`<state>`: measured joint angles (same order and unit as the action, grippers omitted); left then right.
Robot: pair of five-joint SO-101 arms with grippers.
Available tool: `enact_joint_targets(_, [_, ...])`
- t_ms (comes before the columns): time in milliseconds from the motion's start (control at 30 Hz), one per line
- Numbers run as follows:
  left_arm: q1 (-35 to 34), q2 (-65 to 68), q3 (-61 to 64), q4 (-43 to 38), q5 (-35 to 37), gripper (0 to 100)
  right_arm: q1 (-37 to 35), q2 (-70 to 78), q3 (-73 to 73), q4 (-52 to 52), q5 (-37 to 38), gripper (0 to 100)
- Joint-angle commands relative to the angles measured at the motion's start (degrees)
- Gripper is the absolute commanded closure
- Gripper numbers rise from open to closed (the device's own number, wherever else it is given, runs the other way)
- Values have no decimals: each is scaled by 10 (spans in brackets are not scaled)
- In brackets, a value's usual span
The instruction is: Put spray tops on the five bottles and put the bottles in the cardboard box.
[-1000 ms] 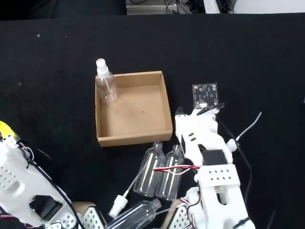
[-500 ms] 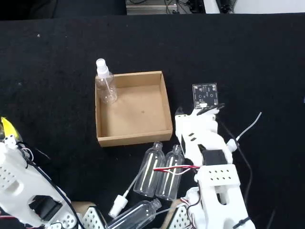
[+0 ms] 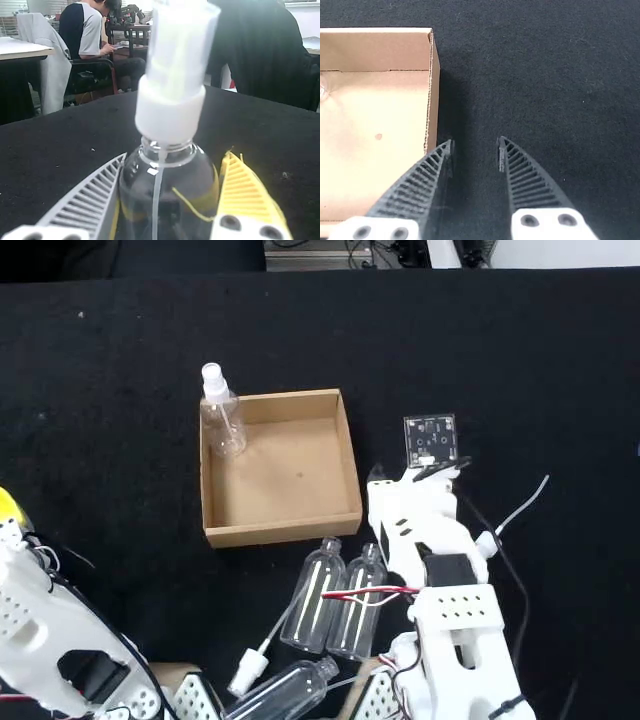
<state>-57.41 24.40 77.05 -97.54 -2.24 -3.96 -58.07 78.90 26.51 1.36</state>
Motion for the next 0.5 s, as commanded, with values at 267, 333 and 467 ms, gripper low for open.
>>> enact_joint_targets(267, [6,-4,-20,-18,-1,736,10,-24,-4,-21,0,884])
enact_joint_targets(333, [6,-4,-20,-18,0,737,10,-24,-4,-21,0,884])
enact_joint_targets(467, [7,-4,-18,-19,1,784,10,-24,-4,-21,0,884])
